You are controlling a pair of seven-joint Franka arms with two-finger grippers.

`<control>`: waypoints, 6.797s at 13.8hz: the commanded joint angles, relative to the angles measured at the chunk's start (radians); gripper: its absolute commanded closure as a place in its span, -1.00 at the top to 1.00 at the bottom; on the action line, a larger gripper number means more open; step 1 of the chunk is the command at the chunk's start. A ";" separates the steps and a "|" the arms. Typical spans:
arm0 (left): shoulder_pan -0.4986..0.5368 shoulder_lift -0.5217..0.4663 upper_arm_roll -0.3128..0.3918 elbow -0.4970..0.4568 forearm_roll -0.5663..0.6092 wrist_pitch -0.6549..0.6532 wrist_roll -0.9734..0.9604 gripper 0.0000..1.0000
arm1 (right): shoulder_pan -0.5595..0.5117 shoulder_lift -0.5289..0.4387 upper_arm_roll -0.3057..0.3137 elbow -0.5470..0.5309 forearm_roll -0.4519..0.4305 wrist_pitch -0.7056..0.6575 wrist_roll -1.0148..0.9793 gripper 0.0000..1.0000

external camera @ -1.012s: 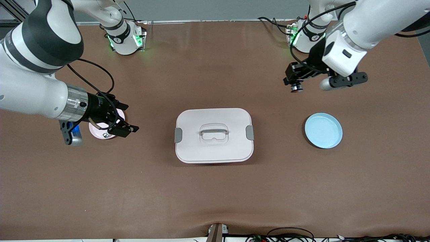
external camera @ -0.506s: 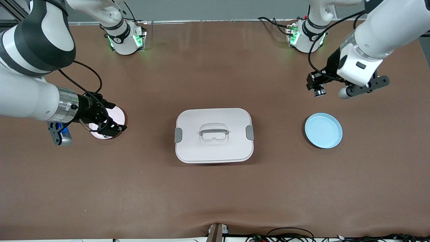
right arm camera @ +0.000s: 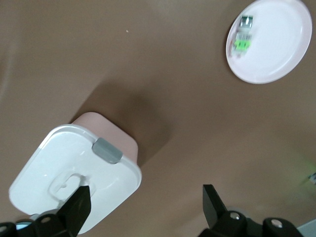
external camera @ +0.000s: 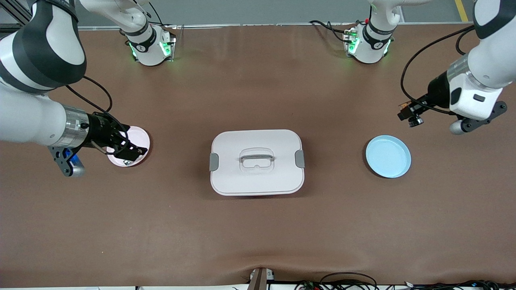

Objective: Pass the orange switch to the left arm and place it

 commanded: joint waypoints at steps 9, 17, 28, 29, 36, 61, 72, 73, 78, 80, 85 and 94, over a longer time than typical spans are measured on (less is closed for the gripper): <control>0.127 -0.114 -0.010 -0.382 0.017 0.383 0.008 -0.94 | -0.062 -0.023 0.000 -0.001 -0.094 -0.046 -0.388 1.00; 0.179 -0.079 -0.010 -0.396 0.014 0.410 -0.110 -0.95 | -0.175 -0.043 -0.005 -0.001 -0.181 -0.085 -0.793 1.00; 0.159 -0.007 -0.027 -0.395 0.029 0.548 -0.534 -0.95 | -0.243 -0.125 -0.005 0.028 -0.304 -0.132 -0.888 1.00; 0.159 0.001 -0.029 -0.395 0.069 0.555 -0.577 -0.95 | -0.243 -0.129 -0.005 0.028 -0.307 -0.149 -0.893 1.00; 0.159 0.061 -0.056 -0.395 0.152 0.574 -0.791 -0.95 | -0.299 -0.146 -0.008 0.035 -0.198 -0.171 -1.032 1.00; 0.173 0.197 -0.053 -0.557 0.270 0.774 -0.907 -0.94 | -0.293 -0.304 -0.003 -0.093 -0.284 -0.094 -1.227 1.00; 0.176 0.302 -0.047 -0.565 0.429 0.878 -1.059 -0.94 | -0.204 -0.347 -0.005 -0.143 -0.349 -0.039 -1.135 1.00; 0.176 0.311 -0.046 -0.565 0.429 0.884 -1.059 -0.94 | -0.204 -0.346 -0.003 -0.142 -0.345 -0.037 -1.135 1.00; 0.184 0.341 -0.044 -0.567 0.494 0.910 -1.101 -0.86 | -0.204 -0.341 -0.003 -0.136 -0.341 -0.020 -1.134 1.00; 0.185 0.357 -0.044 -0.567 0.520 0.927 -1.128 -0.86 | -0.203 -0.341 -0.001 -0.136 -0.339 -0.028 -1.132 1.00; 0.185 0.369 -0.044 -0.568 0.531 0.937 -1.133 -0.86 | -0.236 -0.341 -0.005 -0.137 -0.339 -0.079 -1.132 1.00; 0.185 0.377 -0.044 -0.568 0.532 0.943 -1.130 -0.43 | -0.263 -0.341 -0.003 -0.137 -0.319 -0.083 -1.003 1.00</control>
